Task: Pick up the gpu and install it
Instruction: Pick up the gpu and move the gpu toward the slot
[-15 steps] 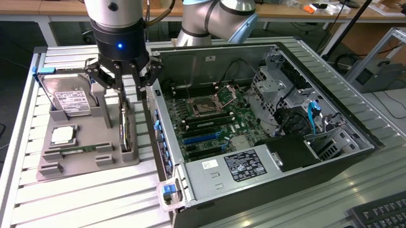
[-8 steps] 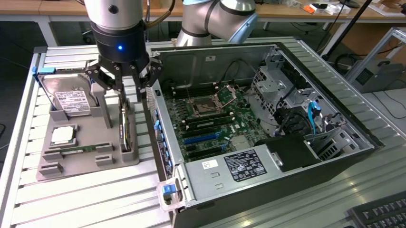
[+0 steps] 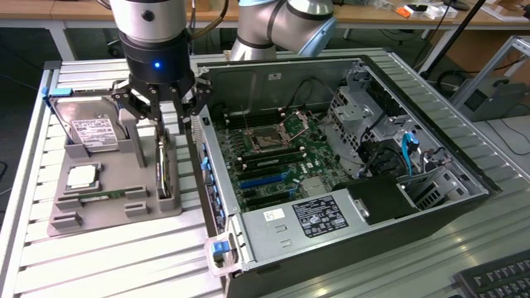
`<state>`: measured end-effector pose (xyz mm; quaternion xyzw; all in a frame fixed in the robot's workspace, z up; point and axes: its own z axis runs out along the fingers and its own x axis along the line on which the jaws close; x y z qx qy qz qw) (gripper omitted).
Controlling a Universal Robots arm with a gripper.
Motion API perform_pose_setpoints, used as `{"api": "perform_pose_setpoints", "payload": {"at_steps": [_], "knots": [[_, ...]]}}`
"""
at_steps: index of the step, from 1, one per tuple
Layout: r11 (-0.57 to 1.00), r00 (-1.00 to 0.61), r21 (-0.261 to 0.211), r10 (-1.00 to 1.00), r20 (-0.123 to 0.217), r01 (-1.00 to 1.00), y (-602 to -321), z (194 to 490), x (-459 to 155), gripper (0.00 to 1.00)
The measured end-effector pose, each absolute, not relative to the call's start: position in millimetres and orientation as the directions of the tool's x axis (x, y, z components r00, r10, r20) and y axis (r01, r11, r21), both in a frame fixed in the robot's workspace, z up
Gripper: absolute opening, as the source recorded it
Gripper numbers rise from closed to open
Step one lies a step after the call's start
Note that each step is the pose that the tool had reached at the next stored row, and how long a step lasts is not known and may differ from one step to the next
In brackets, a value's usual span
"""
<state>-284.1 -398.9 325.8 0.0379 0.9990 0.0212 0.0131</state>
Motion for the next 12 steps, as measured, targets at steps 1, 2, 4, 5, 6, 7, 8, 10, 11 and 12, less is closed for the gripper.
{"api": "perform_pose_setpoints", "payload": {"at_steps": [1, 2, 4, 5, 6, 7, 8, 10, 11, 12], "knots": [[0.996, -0.997, 0.043, 0.076, -0.025, 0.075, -398.9, 325.3, -284.2, 0.36], [0.996, -0.997, 0.043, 0.076, -0.025, 0.075, -398.9, 324.9, -284.2, 0.36], [0.996, -0.997, 0.043, 0.076, -0.025, 0.075, -399.0, 323.9, -284.2, 0.36], [0.996, -0.997, 0.043, 0.076, -0.025, 0.075, -399.0, 322.9, -284.3, 0.36], [0.996, -0.997, 0.043, 0.076, -0.025, 0.075, -398.9, 322.2, -284.4, 0.36], [0.996, -0.997, 0.043, 0.076, -0.025, 0.075, -398.9, 321.5, -284.5, 0.36], [0.996, -0.997, 0.043, 0.076, -0.024, 0.075, -398.9, 321.0, -285.0, 0.36], [0.996, -0.997, 0.043, 0.076, -0.025, 0.075, -398.9, 319.9, -286.4, 0.36], [0.996, -0.997, 0.043, 0.076, -0.025, 0.075, -398.9, 319.4, -287.3, 0.36], [0.996, -0.997, 0.043, 0.076, -0.025, 0.075, -398.9, 318.4, -288.5, 0.36]]}}
